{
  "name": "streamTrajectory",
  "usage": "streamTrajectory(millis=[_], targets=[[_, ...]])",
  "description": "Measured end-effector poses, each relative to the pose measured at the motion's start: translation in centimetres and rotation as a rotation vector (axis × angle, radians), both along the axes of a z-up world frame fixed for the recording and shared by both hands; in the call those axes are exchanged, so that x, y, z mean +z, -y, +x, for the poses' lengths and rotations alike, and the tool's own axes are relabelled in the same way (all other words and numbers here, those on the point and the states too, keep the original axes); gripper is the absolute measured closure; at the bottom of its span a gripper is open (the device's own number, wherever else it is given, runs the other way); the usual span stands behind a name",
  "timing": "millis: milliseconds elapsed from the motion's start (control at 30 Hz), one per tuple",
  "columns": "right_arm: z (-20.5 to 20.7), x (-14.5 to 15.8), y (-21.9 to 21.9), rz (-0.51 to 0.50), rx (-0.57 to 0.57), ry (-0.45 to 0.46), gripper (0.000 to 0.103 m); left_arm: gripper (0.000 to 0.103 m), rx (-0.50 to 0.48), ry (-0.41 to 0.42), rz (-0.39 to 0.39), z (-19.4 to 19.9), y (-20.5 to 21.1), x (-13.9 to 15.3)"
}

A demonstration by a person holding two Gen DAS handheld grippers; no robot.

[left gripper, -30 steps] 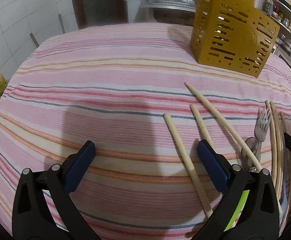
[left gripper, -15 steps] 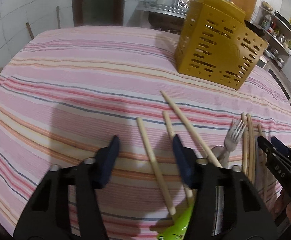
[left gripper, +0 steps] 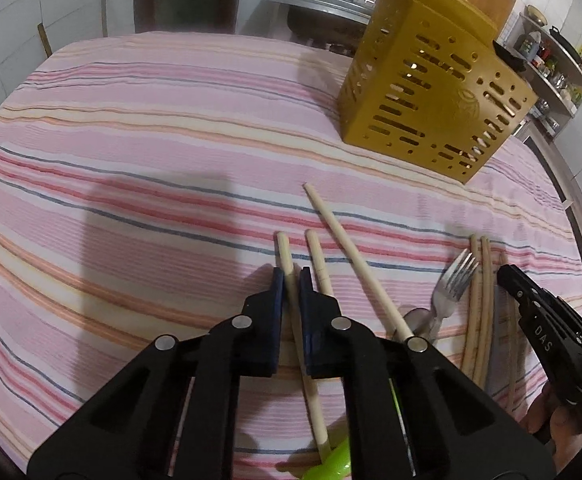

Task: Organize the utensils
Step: 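Close the left tool on a wooden chopstick while the right tool grasps another chopstick, then lift both held chopsticks and lower them into the yellow holder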

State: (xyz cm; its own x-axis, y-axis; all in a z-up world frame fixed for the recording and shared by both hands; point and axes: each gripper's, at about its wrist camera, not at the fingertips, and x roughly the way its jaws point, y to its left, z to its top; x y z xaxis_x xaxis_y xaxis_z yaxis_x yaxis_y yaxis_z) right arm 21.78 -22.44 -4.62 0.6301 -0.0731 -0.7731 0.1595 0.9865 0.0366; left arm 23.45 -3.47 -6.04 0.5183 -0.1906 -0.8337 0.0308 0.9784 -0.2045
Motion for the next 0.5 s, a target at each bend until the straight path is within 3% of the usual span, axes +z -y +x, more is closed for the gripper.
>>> streamTrajectory(millis=[200,500], targets=[[-1.6,2.1,0.2,0.029,-0.004,0.069,0.097,0.097,-0.014,0.100,0.003,-1.7,0.0,2.2],[-5.5,6.6,0.5,0.022,-0.010,0.281,0.097,0.097,-0.014,0.353,0.042,-5.7,-0.5,7.2]])
